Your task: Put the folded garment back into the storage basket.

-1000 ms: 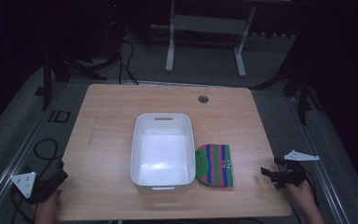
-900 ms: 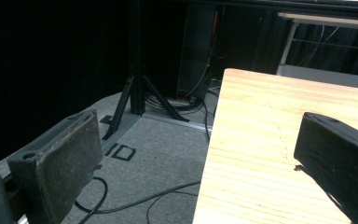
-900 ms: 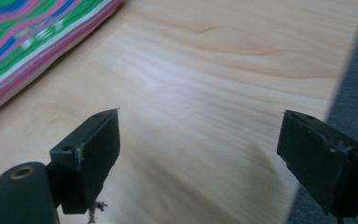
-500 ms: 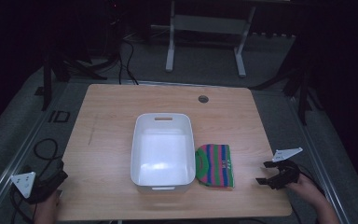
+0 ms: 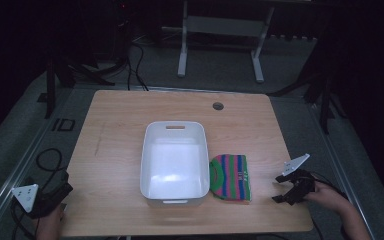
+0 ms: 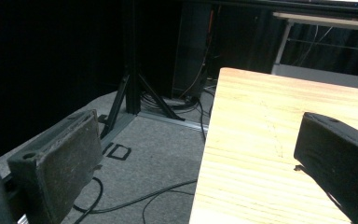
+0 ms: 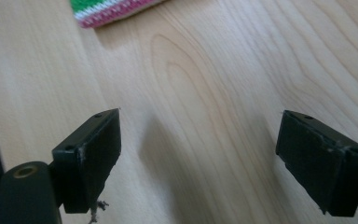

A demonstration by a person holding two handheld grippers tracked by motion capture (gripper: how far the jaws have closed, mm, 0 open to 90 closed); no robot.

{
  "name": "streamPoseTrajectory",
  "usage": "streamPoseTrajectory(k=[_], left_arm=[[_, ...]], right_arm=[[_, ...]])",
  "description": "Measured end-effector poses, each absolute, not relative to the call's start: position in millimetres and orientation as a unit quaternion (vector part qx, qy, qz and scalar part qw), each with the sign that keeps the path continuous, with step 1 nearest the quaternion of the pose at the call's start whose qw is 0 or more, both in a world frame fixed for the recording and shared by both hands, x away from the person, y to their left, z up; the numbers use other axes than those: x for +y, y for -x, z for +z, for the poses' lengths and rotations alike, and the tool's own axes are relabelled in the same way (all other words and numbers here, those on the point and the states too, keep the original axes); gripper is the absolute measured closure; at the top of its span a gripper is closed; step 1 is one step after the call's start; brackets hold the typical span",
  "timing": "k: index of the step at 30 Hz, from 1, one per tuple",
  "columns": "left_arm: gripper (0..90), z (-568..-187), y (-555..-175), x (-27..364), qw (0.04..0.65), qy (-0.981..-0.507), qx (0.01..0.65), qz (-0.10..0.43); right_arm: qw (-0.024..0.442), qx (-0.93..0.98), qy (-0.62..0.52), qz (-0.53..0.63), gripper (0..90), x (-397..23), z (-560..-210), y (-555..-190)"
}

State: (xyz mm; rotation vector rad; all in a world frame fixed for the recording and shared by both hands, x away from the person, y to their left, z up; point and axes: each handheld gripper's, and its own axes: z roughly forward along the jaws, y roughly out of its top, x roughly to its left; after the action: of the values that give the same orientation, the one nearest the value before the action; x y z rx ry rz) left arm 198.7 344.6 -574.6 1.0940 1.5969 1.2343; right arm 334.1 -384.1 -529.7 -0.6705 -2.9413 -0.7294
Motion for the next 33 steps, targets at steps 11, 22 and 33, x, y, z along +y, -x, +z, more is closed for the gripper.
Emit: streamPoseTrajectory(k=[11,22,33], left_arm=[[1.4,-574.7,-198.7,344.3,0.412,-0.436,0.632,0.490],[1.4,-574.6,-198.8,344.1,0.413,-0.439,0.631,0.489],[1.4,-574.7,-198.7,343.7,0.413,-0.441,0.628,0.490]], right_arm=[[0.020,-0.963,0.169,-0.211,13.8,-355.0,-517.9,-342.3],[0.020,-0.969,0.141,-0.200,13.8,-324.4,-511.3,-352.4],[0.014,-0.977,0.105,-0.184,13.9,-285.4,-508.2,-364.1]])
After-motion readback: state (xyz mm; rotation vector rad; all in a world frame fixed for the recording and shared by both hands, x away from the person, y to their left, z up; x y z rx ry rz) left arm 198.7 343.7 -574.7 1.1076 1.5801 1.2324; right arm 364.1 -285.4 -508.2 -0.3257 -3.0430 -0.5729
